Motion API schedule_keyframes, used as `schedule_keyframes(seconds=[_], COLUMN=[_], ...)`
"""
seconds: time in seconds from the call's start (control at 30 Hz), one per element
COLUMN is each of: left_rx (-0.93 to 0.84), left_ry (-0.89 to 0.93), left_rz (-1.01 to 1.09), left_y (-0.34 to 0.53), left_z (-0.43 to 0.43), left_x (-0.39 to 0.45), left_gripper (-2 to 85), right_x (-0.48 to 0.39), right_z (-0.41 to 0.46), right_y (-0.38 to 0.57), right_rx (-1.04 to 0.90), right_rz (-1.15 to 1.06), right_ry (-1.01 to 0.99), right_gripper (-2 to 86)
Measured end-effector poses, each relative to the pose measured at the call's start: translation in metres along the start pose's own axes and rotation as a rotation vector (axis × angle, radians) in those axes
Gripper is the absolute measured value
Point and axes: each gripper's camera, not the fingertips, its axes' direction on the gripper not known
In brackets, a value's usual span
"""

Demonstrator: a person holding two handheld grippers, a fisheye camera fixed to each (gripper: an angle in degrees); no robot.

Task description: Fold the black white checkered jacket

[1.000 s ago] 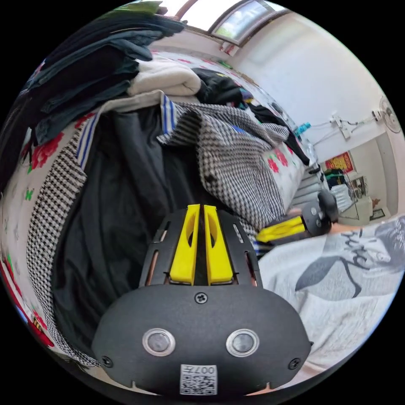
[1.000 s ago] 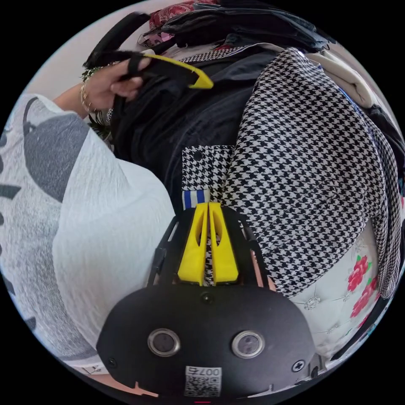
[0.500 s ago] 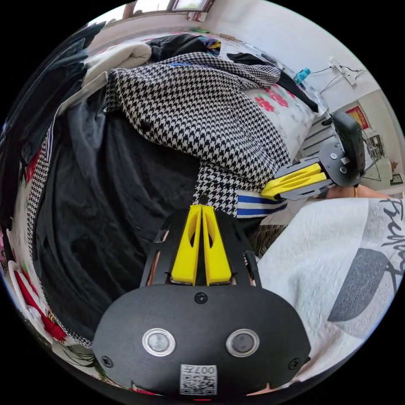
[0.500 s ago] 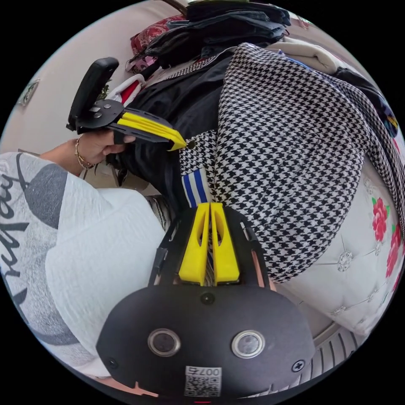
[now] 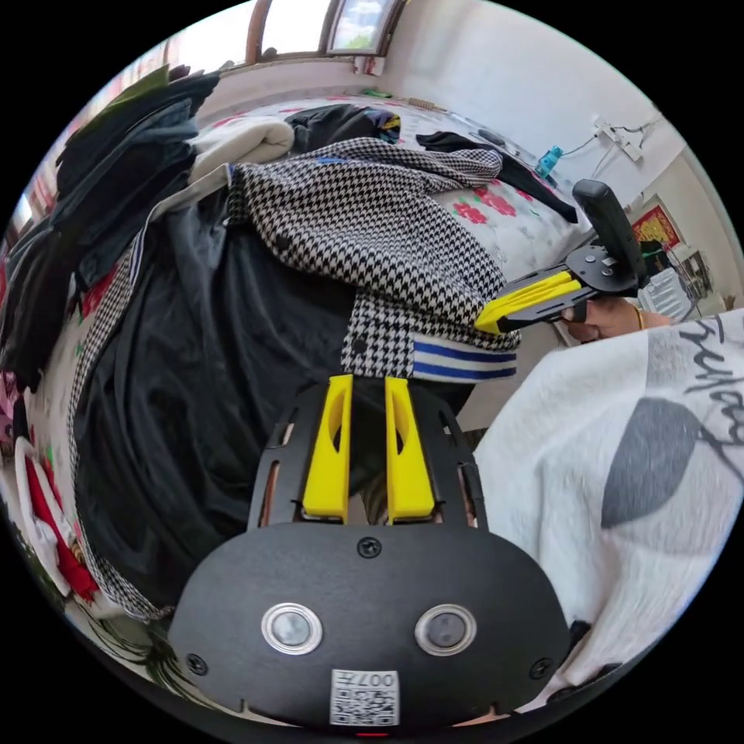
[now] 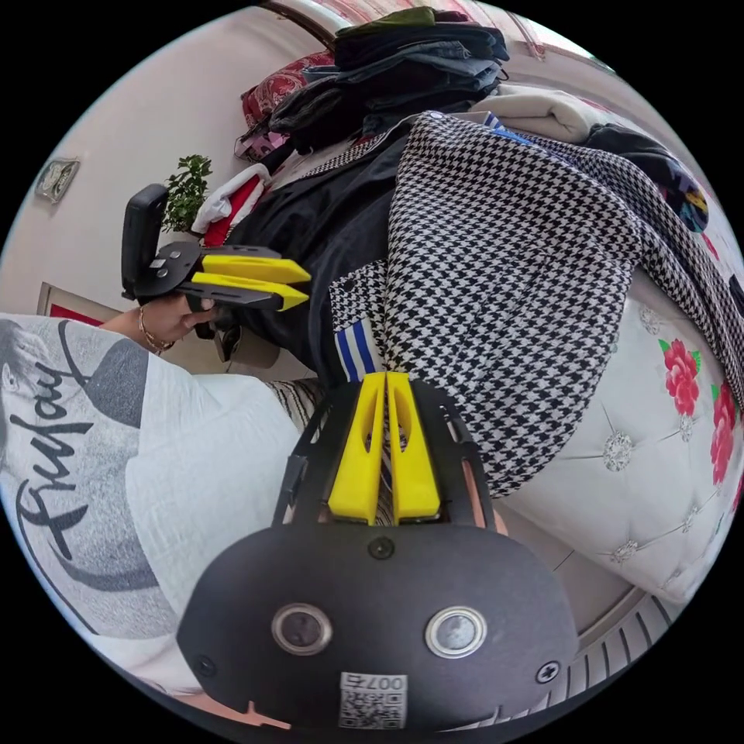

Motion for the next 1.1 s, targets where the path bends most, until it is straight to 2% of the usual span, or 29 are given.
schedule_keyframes(seconds=[0.07,0.17,0.3,0.47,0.57,0.63,0.7,0.8,0.97,1.07,1.1], left_rx=[-0.025,-0.158,-0.182,-0.065,-0.215,-0.370,-0.343,-0.231,-0.038,0.066,0.107], left_ry=[-0.014,-0.021,0.022,0.189,0.194,0.219,0.232,0.225,0.128,0.120,0.113], left_rz=[0.030,0.044,0.101,-0.127,-0.235,-0.271,-0.283,-0.297,-0.346,-0.359,-0.350], left_y=[-0.023,-0.056,-0.061,0.008,0.067,0.098,0.106,0.095,0.029,-0.035,-0.064], left_z=[0.016,0.050,0.040,-0.015,0.009,0.038,0.030,0.003,-0.033,-0.045,-0.050], left_x=[0.001,0.000,0.003,-0.007,0.002,0.007,0.004,-0.016,-0.080,-0.131,-0.150], left_gripper=[7.7,8.2,7.0,6.4,0.5,-0.5,-0.8,-0.9,-0.4,1.6,3.2], right_x=[-0.001,-0.003,0.002,0.020,0.030,0.033,0.045,0.102,0.279,0.332,0.335], right_z=[0.003,0.012,0.015,0.014,0.016,0.009,-0.016,-0.083,-0.192,-0.218,-0.222], right_y=[-0.007,-0.014,-0.017,-0.012,-0.014,-0.019,-0.025,-0.034,-0.007,0.004,0.000], right_rx=[-0.024,-0.065,-0.078,-0.083,-0.100,-0.109,-0.061,0.113,0.553,0.647,0.645], right_rz=[-0.010,-0.022,0.011,0.088,0.137,0.117,0.112,0.232,0.758,0.952,0.955], right_ry=[0.010,0.028,0.011,-0.049,-0.128,-0.138,-0.099,-0.021,-0.051,0.065,0.113], right_gripper=[-0.3,-0.3,-0.3,-0.3,-0.2,-0.1,0.1,1.2,5.0,6.9,7.2])
